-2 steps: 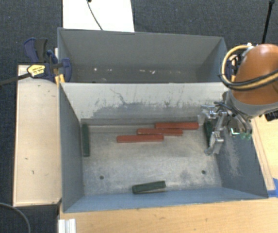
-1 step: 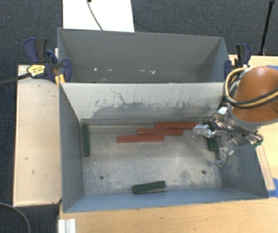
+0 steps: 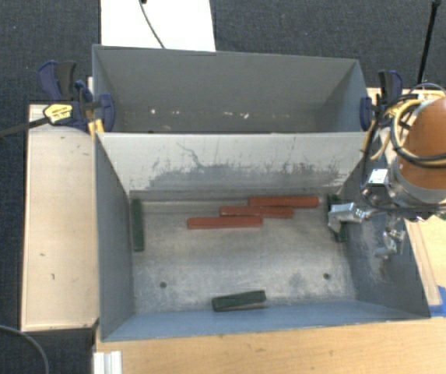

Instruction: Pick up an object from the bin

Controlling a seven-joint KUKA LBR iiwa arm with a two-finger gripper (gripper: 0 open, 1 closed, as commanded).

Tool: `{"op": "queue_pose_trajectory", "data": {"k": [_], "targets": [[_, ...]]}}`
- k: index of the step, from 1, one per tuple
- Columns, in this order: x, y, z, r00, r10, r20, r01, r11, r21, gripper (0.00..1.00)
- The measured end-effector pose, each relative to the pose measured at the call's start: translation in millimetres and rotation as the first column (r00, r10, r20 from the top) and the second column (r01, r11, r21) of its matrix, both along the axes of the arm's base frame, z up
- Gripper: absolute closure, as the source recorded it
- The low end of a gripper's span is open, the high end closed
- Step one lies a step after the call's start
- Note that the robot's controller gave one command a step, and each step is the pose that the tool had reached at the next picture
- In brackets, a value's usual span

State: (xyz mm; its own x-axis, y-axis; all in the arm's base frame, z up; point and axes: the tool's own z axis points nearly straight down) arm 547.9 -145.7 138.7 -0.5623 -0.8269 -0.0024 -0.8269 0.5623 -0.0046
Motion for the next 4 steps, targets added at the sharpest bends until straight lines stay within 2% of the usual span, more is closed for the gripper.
{"op": "queue_pose_trajectory", "data": {"k": [1,2,3,4], "targets": [[6.2,20.2,-66.2,0.934,0.356,-0.002,-0.356,0.934,0.006,0.0],[14.8,8.7,12.9,0.982,0.189,0.004,-0.189,0.982,-0.002,0.0],[21.9,22.1,-69.7,1.0,0.024,-0.005,-0.024,1.0,0.009,0.0],[28.7,5.9,61.8,0.953,0.303,0.004,-0.303,0.953,-0.003,0.0]]}}
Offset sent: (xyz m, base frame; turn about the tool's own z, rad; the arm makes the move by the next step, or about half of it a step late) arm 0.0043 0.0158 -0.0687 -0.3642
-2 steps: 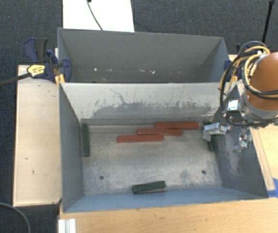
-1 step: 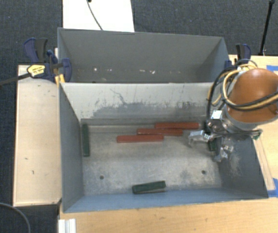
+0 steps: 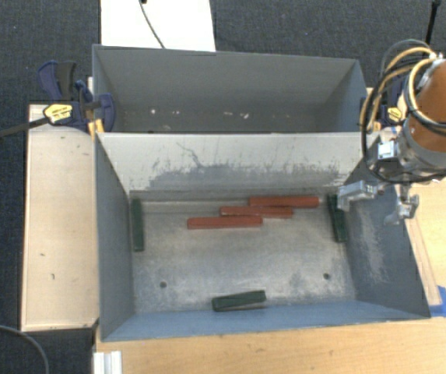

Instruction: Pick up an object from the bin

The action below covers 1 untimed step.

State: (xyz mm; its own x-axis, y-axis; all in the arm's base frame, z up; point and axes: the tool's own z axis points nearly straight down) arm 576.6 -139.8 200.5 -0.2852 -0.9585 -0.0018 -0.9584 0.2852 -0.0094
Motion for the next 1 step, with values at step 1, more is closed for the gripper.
{"op": "queue_pose_trajectory", "data": {"k": [1], "targets": [[-5.7,38.0,-132.5,0.967,0.255,-0.011,-0.255,0.967,0.007,0.0]]}}
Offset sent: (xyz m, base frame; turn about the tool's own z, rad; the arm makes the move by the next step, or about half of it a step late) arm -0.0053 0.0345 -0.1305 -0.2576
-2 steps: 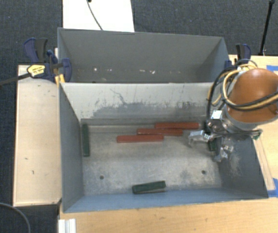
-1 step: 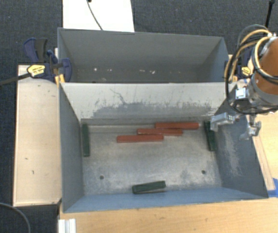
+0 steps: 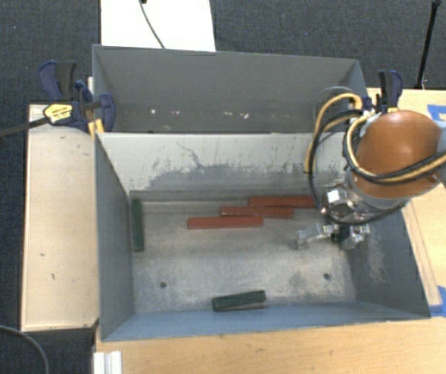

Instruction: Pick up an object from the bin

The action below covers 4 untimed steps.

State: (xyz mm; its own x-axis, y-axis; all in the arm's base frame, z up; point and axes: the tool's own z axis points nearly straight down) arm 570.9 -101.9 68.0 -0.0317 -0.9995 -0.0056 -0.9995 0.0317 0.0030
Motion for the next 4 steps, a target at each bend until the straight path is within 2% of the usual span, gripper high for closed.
{"op": "queue_pose_trajectory", "data": {"k": [1,2,3,4], "targets": [[22.4,-24.9,62.5,0.923,0.385,0.007,-0.385,0.923,-0.006,0.0],[15.7,-33.1,2.3,0.922,0.386,0.014,-0.386,0.922,0.009,0.0],[17.2,-35.4,7.6,0.925,0.381,0.012,-0.381,0.925,0.003,1.0],[-0.9,3.8,213.3,0.919,0.394,0.011,-0.394,0.919,-0.009,1.0]]}}
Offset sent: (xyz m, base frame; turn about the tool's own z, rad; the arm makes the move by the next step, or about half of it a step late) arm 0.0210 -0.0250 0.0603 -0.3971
